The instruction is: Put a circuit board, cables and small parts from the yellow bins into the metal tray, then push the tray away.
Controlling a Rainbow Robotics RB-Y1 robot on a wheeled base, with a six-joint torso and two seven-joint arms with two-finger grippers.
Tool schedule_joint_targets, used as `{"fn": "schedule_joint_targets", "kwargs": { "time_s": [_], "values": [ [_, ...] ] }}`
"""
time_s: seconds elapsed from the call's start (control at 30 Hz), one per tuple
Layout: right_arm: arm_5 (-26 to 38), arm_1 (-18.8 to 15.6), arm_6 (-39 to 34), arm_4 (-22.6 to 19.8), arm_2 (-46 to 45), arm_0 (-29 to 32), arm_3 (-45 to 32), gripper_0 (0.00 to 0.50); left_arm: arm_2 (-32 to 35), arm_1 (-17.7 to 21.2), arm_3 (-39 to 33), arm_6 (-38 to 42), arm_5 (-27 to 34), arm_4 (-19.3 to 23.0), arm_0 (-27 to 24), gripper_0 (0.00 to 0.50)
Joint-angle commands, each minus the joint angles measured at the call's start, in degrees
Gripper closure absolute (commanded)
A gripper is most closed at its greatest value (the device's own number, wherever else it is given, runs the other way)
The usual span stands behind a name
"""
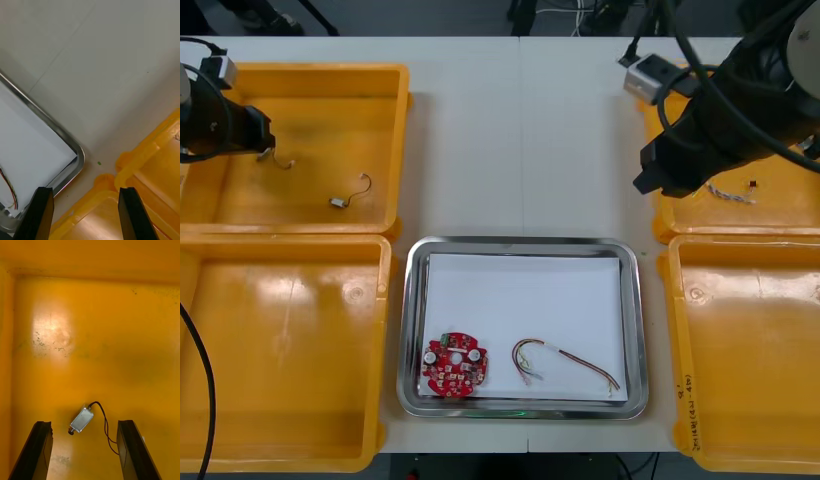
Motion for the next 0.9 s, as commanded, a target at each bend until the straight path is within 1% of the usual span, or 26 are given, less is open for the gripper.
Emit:
{"fn": "schedule_joint_targets", "kwargs": {
  "time_s": [0.03, 0.17, 0.27, 0.33, 0.43, 0.6, 0.7, 0.9],
  "values": [
    [0.2, -2.0, -3.1, 3.8, -6.0, -3.1, 2.4, 0.000, -1.8, 2.0, 1.1, -4.0, -2.0, 0.7, -3.0, 0.000],
    [0.2, -2.2, -3.7, 7.0, -8.9, -3.1, 5.1, 0.000, -1.9, 2.0, 1.8, -4.5, -2.2, 0.2, -3.0, 0.000],
    [0.2, -2.6, -4.0, 9.7, -10.9, -3.1, 7.3, 0.000, -2.8, 1.8, 2.8, -5.0, -3.7, 0.1, -3.0, 0.000],
    [0.2, -2.8, -4.0, 12.5, -11.9, -3.1, 8.8, 0.000, -3.4, 1.7, 3.8, -5.2, -5.2, 0.2, -3.0, 0.000],
    [0.2, -3.3, -4.1, 14.4, -12.9, -3.1, 10.4, 0.000, -3.8, 1.6, 4.7, -5.6, -6.3, 0.8, -3.0, 0.000],
    [0.2, -3.8, -4.5, 15.8, -15.2, -3.1, 12.6, 0.000, -3.8, 1.3, 5.9, -6.3, -7.3, 1.0, -3.0, 0.000],
    [0.2, -3.9, -4.6, 16.2, -18.0, -3.1, 14.7, 0.000, -3.8, 0.9, 7.1, -6.8, -9.2, 2.0, -3.0, 0.000],
    [0.2, -4.8, -4.4, 17.0, -20.2, -3.1, 16.9, 0.000, -3.8, 0.8, 7.3, -7.1, -9.5, 2.2, -3.0, 0.000]
  ]
}}
